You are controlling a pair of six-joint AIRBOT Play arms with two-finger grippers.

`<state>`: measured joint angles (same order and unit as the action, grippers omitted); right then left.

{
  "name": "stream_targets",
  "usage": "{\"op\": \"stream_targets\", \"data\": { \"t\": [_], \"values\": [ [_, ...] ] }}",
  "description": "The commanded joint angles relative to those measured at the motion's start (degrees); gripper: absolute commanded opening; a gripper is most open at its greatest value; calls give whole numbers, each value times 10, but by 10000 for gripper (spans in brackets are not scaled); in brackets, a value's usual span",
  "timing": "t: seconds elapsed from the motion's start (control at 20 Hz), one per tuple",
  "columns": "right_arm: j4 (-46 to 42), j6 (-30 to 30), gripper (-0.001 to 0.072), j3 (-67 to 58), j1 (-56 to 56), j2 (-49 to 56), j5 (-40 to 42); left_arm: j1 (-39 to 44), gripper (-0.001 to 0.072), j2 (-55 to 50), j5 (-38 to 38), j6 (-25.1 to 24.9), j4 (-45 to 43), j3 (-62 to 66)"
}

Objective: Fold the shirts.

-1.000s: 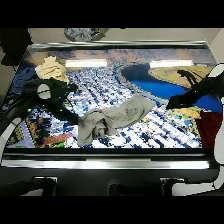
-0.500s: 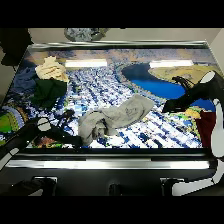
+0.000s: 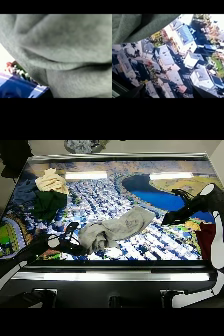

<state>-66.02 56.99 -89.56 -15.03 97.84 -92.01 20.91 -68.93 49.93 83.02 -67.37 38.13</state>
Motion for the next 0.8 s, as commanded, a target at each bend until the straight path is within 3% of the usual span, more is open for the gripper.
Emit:
{"op": "stream_targets", "data": {
  "t": [0.0, 0.35, 0.65, 0.7, 0.75],
  "values": [
    [0, 0, 705, 0, 0, 2, 34, 2, 34, -1, -4, -3, -2, 2],
    [144, 25, 704, 0, 0, 83, 137, 2, 33, 27, 13, -5, -1, 8],
    [163, 56, 684, 0, 21, 142, 170, 2, 33, 37, 16, -5, -1, 8],
    [162, 59, 674, 0, 33, 143, 186, 2, 33, 38, 16, -5, -1, 8],
    [161, 59, 597, 0, 44, 143, 209, 2, 34, 38, 16, -5, -1, 8]
  ]
}}
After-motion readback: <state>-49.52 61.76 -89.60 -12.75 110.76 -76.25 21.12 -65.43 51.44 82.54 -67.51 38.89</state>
